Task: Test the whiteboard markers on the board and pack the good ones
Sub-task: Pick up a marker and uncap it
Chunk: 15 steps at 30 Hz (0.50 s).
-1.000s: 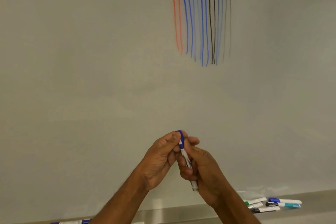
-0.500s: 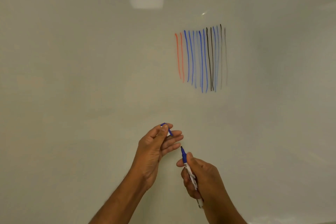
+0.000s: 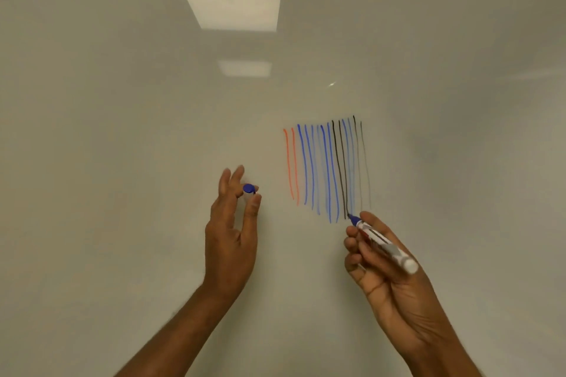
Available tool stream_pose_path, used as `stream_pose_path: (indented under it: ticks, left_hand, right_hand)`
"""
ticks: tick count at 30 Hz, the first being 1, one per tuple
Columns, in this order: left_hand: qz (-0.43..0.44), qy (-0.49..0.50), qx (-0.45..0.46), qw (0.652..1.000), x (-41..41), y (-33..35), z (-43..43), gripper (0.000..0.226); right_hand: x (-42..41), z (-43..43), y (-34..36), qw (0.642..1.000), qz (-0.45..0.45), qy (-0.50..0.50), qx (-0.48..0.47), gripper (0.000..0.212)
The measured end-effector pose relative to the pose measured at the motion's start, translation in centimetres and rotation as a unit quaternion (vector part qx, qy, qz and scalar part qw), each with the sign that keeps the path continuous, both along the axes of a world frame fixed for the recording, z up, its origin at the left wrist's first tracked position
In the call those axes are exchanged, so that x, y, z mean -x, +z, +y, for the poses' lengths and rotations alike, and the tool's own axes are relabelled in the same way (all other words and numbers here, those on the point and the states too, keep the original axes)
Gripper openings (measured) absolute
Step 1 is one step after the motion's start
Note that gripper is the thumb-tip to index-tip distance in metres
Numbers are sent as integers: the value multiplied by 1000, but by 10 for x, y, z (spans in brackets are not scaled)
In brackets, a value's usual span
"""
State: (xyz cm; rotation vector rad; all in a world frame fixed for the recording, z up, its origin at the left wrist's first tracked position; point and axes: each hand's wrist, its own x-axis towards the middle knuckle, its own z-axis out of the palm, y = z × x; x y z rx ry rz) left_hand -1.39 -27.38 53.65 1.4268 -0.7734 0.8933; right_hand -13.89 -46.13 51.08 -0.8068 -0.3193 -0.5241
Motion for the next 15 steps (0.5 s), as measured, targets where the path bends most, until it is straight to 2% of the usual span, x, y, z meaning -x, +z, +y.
stream_pose_path:
  ticks: [4, 7, 9, 12, 15]
  left_hand:
    - [-93, 49, -59, 993, -34, 21, -10, 41]
    - [-129, 82, -94, 984, -52, 29, -16, 38]
    - [-172, 120, -119, 970, -60, 30, -20, 32]
    - [-219, 157, -124, 955, -66, 30, -24, 30]
    - [-235, 180, -120, 948, -68, 31, -25, 33]
  right_hand:
    - [-7, -7, 26, 985, -23, -142, 97, 37]
    - [-17, -11, 41, 929, -22, -319, 188, 49]
    - [-26, -17, 50, 891, -36, -404, 206, 35]
    - [-37, -26, 67, 868, -57, -453, 194, 19]
    - [-49, -34, 80, 848, -79, -482, 205, 16]
